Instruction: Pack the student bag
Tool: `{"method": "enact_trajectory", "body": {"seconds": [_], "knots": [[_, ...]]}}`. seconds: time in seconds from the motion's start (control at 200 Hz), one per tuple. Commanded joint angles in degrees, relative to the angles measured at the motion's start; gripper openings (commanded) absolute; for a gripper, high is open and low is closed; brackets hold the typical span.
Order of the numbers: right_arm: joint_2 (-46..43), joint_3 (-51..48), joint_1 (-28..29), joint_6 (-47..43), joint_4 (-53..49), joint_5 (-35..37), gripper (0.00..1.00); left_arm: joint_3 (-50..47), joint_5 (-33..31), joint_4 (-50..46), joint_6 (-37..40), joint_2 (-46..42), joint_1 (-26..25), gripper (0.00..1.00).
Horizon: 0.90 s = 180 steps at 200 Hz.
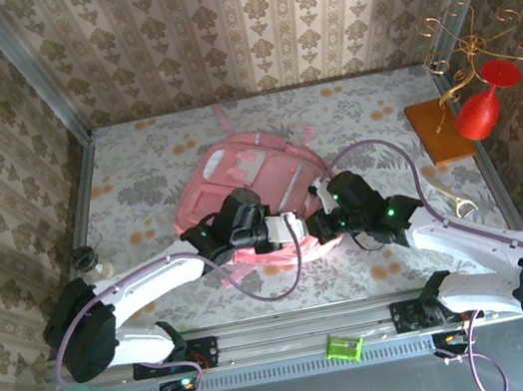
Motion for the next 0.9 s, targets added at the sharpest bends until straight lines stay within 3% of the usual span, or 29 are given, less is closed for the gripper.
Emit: {"method": "enact_trajectory", "body": {"seconds": [0.0,0.135,0.43,0.53,0.715,0.84,0.895], "knots": [[-0.11,0.86,-0.81,1.15,-4.96,10.31,0.0,-3.02,-0.48,-0.96,-0.87,-3.02,2.45,0.0],[-0.01,2.15,-1.79,0.51,-7.15,13.51,0.0,-5.05,0.48,-0.42,-0.4,-4.73,3.22,0.0],[5.87,5.39,-7.82,-1.44,-6.96,12.4,0.0,-11.66,3.56,0.4,-0.9,-10.52,8.15,0.0],[7.54,6.48,-7.78,-1.32,-4.35,8.93,0.0,-14.39,1.57,3.24,-1.58,-11.16,10.21,0.0],[5.12,3.6,-7.38,-5.7,0.16,-2.53,0.0,-16.12,8.21,7.89,-5.08,-13.37,12.29,0.0],[-0.09,-0.44,-6.86,-11.12,4.24,-3.35,0.37,-17.37,9.84,8.52,-5.01,-14.85,13.07,0.0],[0.58,-0.85,-6.55,-14.85,5.25,-1.64,0.47,-17.64,10.67,8.64,-5.01,-14.92,13.58,0.0]]}}
